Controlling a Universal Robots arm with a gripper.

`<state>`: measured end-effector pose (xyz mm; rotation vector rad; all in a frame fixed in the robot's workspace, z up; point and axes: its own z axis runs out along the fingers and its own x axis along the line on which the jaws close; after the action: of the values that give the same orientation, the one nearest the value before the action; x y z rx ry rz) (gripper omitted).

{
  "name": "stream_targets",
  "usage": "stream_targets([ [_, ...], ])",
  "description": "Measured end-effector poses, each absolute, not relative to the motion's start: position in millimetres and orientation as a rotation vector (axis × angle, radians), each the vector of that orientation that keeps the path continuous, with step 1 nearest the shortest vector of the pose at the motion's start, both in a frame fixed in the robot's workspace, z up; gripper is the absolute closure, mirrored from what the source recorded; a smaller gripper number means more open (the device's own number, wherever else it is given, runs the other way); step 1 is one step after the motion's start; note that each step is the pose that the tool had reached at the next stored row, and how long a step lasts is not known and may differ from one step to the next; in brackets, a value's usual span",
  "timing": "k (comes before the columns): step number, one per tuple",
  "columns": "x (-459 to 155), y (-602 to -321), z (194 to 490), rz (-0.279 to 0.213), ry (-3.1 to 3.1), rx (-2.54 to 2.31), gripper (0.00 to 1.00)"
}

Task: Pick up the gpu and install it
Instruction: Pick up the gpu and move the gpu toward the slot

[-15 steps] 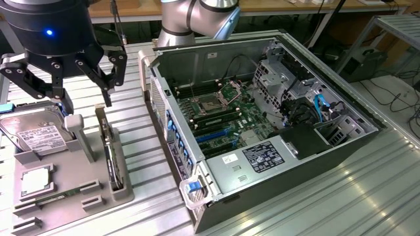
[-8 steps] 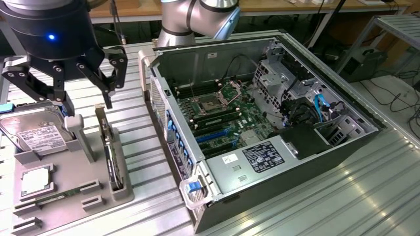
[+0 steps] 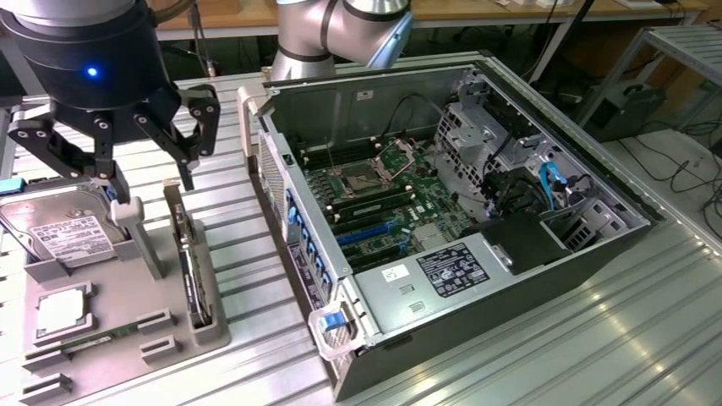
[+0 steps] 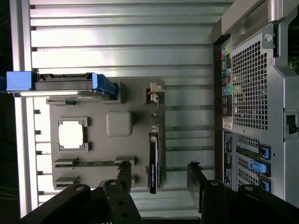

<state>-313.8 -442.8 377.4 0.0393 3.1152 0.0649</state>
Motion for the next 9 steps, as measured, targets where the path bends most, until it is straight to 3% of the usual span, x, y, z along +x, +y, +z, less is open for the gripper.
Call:
stream_targets([
  [9,-313.9,-442.8,373.8,0.065,3.115,0.039,0.4],
])
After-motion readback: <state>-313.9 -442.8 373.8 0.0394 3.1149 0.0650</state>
